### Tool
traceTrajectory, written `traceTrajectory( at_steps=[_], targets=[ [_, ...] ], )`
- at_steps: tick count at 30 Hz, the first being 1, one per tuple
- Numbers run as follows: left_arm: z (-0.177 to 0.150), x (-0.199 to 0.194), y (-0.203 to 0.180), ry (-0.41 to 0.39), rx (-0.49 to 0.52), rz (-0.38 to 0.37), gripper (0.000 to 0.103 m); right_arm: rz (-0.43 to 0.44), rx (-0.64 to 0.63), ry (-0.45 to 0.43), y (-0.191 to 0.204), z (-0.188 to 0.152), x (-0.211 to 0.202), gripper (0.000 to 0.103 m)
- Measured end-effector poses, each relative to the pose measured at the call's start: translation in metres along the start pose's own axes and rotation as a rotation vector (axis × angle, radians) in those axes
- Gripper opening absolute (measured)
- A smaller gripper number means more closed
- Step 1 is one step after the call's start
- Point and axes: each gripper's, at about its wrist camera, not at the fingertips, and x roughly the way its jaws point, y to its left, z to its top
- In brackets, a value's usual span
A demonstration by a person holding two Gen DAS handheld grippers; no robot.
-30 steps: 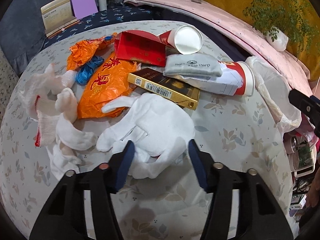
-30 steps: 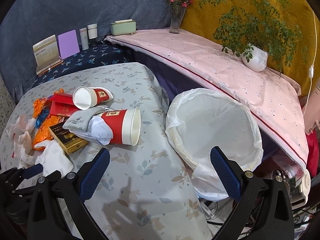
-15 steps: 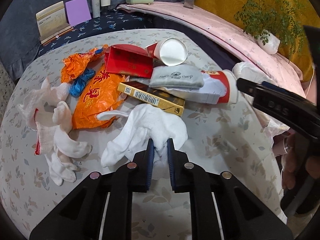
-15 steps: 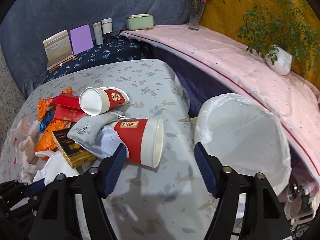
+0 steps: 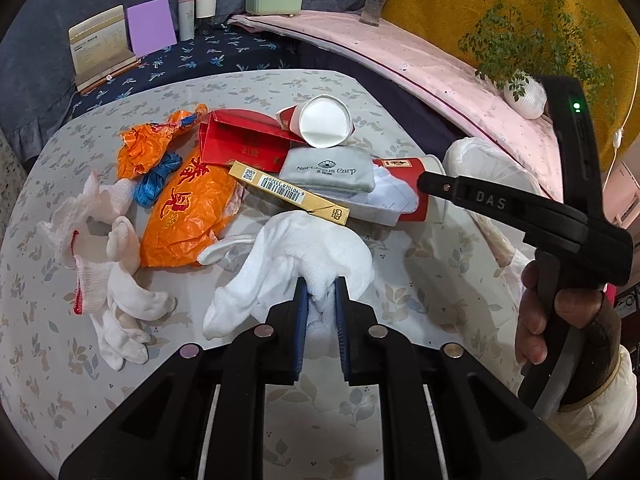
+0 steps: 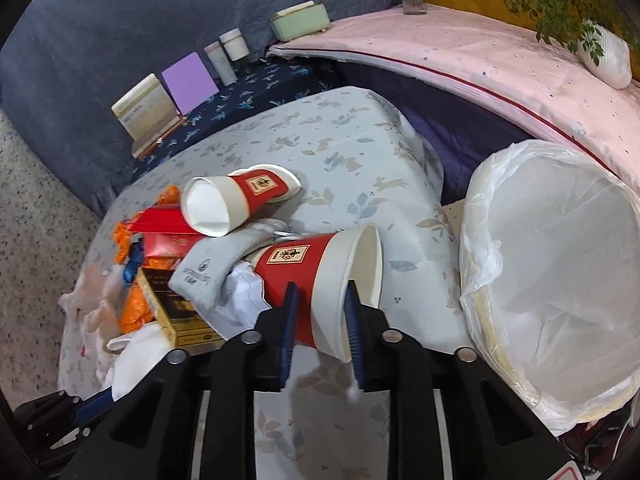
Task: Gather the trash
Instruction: 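Carry the glove and cup over the trash bin and open both grippers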
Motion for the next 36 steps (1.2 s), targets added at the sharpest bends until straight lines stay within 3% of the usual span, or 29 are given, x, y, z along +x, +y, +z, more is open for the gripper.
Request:
traceTrajectory(
  at_steps=[4,17,26,36],
  targets=[
    [0.001,-0.013,-0.005,-0.024,0.002,-0.007,0.013,0.024,-0.032,-0.041,0.010,-0.001,-0.021,0.004],
    [0.016,-0.057,-0.040,-0.125,0.071,-0.058,0.013,-0.005,-0.054,-0.221,0.009,0.004,-0.115,0.004],
    [0.039,-0.061,-0.092,-0.159,0.163,-0.144,0.013,-0.128,-0.001,-0.298,-0.035,0.004,-0.162,0.004],
    [0.059,-0.039,-0.159,-0.168,0.272,-0.216,0.014,-0.242,0.084,-0.297,-0.097,0.001,-0.170,0.004]
  ],
)
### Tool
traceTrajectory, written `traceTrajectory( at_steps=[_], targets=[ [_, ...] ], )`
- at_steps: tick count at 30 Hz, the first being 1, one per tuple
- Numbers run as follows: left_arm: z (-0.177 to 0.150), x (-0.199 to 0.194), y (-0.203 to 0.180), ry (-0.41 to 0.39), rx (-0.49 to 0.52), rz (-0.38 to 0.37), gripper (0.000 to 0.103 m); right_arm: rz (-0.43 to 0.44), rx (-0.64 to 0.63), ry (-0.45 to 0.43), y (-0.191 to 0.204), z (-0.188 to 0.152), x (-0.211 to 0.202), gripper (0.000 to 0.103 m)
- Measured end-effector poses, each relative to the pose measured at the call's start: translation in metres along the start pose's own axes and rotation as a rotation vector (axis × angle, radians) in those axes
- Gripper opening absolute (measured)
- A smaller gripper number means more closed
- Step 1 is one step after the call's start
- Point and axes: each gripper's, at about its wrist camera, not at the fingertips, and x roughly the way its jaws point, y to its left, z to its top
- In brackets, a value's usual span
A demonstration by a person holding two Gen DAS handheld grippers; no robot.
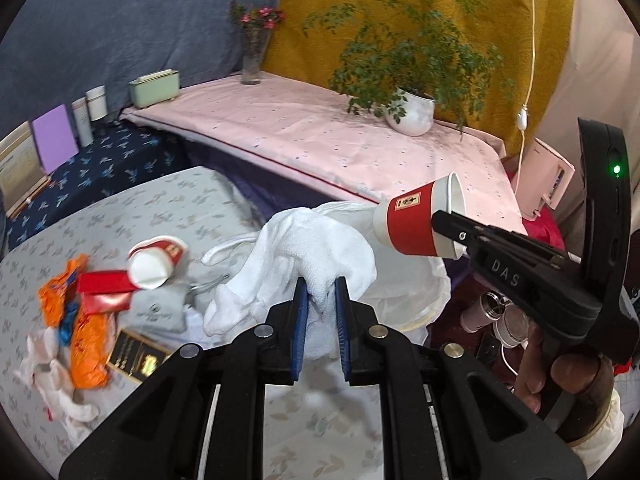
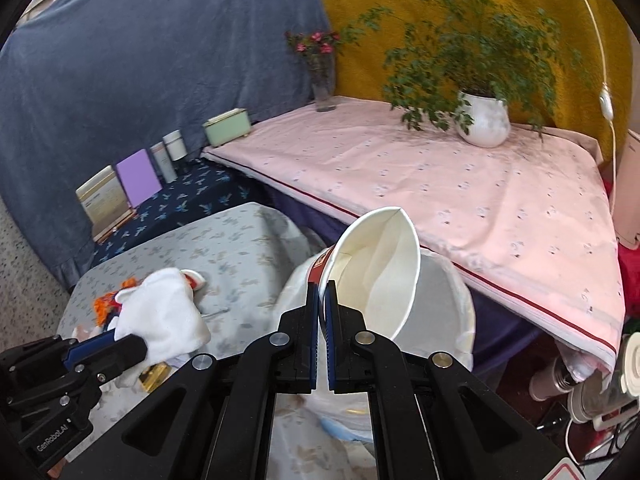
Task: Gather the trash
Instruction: 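Carry the glove and cup over the trash bin and open both grippers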
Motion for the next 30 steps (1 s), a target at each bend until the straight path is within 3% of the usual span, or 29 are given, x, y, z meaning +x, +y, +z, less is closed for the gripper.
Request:
traceTrajectory(
  at_steps=[12,30],
  targets=[
    [0.022,0.055,-0.032,0.024,0.069,-0.089,0.014,-0.070,0.062,0.030,-0.043,-0.003,0.017,0.004],
    [0.034,0.085,-0.038,0.042,0.088,-0.095,0.016,-0.086,0.080,0.042,-0.050,0.005,0.036,0.004]
  ],
)
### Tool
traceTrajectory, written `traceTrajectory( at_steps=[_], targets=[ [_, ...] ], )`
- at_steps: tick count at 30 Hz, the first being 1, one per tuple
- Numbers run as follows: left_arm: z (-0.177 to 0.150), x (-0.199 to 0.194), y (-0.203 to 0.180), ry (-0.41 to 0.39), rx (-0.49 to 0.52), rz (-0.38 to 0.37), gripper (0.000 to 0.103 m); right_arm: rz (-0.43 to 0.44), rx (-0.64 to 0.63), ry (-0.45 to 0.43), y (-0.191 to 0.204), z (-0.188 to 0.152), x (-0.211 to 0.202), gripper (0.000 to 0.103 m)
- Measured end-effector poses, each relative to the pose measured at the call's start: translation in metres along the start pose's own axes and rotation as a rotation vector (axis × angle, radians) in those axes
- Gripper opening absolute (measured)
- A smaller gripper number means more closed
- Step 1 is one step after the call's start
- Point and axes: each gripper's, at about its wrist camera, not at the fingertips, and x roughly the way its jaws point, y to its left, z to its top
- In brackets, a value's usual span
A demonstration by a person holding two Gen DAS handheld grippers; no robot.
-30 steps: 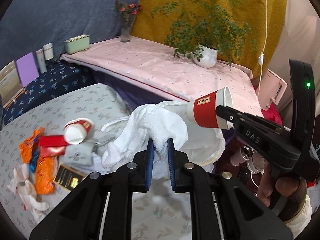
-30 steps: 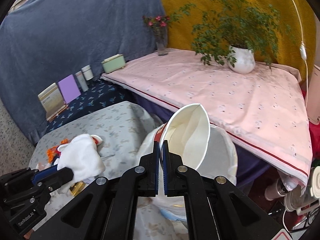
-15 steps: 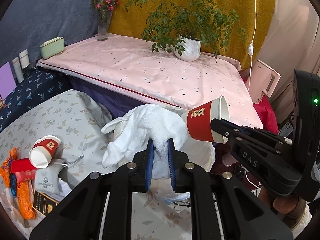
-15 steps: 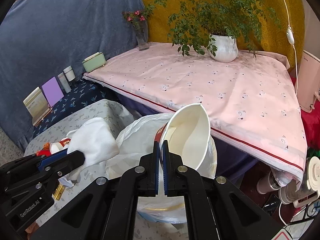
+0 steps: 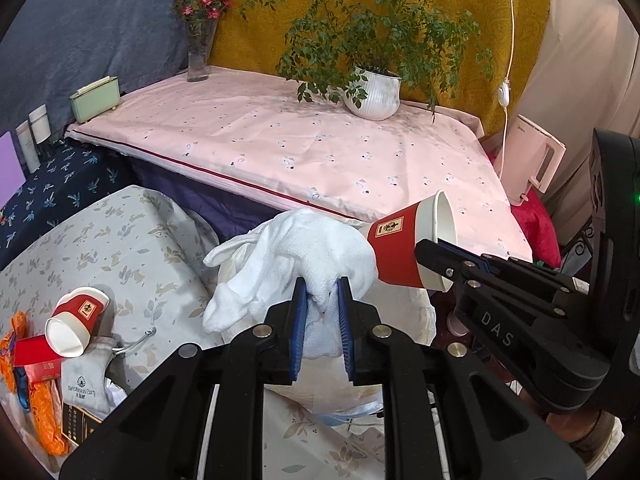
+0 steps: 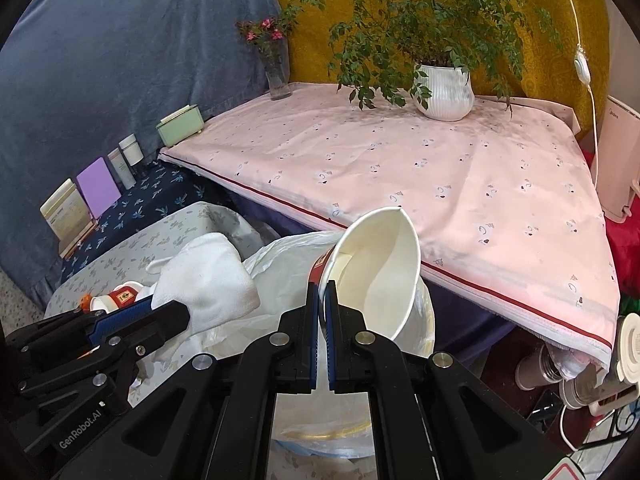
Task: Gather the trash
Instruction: 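Carry the glove and cup over the trash bin and open both grippers, then move both tools back over the trash on the table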
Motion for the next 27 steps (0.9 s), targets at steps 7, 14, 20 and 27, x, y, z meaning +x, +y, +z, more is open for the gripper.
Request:
traceTrajectory(
  at_steps=[7,14,20,27],
  targets=[
    [-0.012,-0.004,0.012,0.012,-0.033,0.024,0.016,0.010,0.002,0.013,0.002,-0.004,0.003,0.004],
    [-0.020,0.000,0.023,0.034,-0.068,0.029,0.015,0.024,-0.013,0.025,0.010,-0.007,0.007,0.004],
    [-0.017,0.007,0.020,0.035,-0.059,0.012,0.016,0.015,-0.013,0.016,0.009,-0.005,0.007,0.005],
    [-0.014,0.001,0.022,-0.006,-0.078,-0.003,0.064,0.005,-0.002,-0.017,0.005,0.000,-0.001,0.020]
  ],
)
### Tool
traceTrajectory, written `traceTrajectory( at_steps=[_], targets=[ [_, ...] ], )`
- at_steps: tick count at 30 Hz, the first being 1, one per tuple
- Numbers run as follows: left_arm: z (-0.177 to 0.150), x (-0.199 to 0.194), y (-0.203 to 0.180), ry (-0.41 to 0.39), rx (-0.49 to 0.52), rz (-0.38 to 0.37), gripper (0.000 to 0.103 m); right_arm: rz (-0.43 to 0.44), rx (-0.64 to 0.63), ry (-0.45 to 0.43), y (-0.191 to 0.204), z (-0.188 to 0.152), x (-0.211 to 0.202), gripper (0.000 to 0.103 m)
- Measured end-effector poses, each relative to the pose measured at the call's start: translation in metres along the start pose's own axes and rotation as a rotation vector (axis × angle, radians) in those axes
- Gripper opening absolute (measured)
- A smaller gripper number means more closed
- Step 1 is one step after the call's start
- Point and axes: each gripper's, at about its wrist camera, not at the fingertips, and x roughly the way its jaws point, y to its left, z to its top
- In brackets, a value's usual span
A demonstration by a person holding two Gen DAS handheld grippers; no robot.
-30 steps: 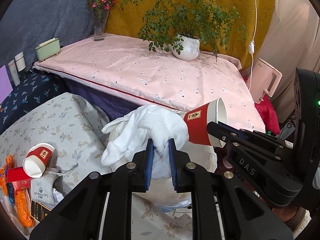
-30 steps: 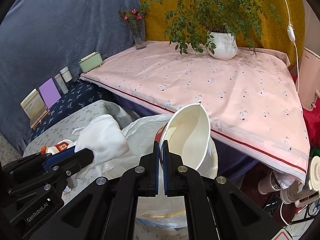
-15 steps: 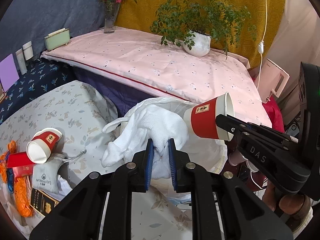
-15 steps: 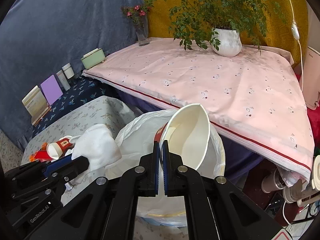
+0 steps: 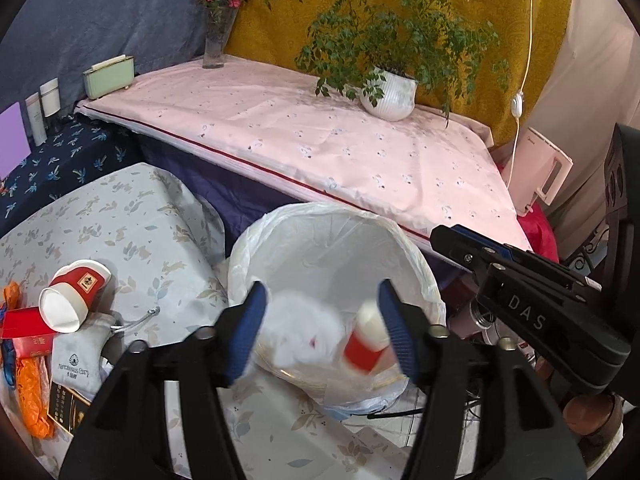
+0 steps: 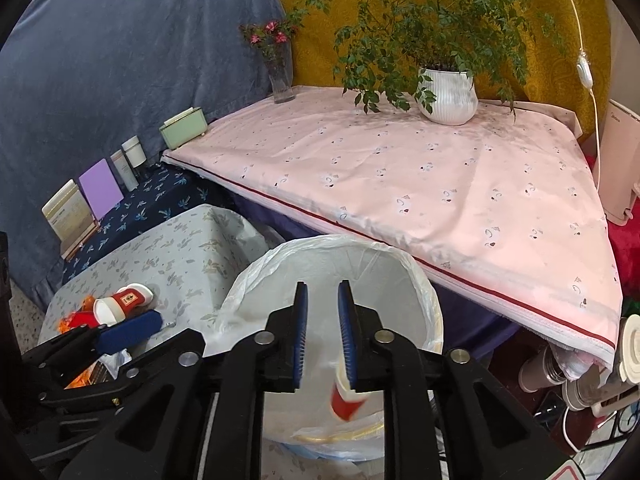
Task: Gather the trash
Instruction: 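Move both tools back over the trash on the table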
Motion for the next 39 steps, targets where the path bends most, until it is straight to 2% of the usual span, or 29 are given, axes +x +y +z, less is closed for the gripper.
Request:
traceTrajectory(
  at_steps=[7,11,22,32,39],
  targets=[
    [0.004,-0.016,0.018,-0.033,-0.043,0.023,0.068,0.000,-0.005,-0.021,0.005,0.000,-0.008,0.034],
    [0.002,-0.029,0.030,-0.052,-0.068,0.041,0.068,0.006,-0.015,-0.033,0.013,0.001,-0.014,0.038],
    [-0.020,-0.076,0.069,-0.095,-0.136,0.153,0.083,0.070,-0.085,-0.057,0.062,-0.004,-0.032,0.054],
    [-0.051,-0.118,0.128,-0.106,-0.231,0.285,0.087,0.132,-0.150,-0.030,0.114,-0.021,-0.032,0.060],
    [-0.081,-0.136,0.168,-0.080,-0.309,0.340,0.089,0.171,-0.197,0.027,0.150,-0.039,-0.017,0.061]
  ],
)
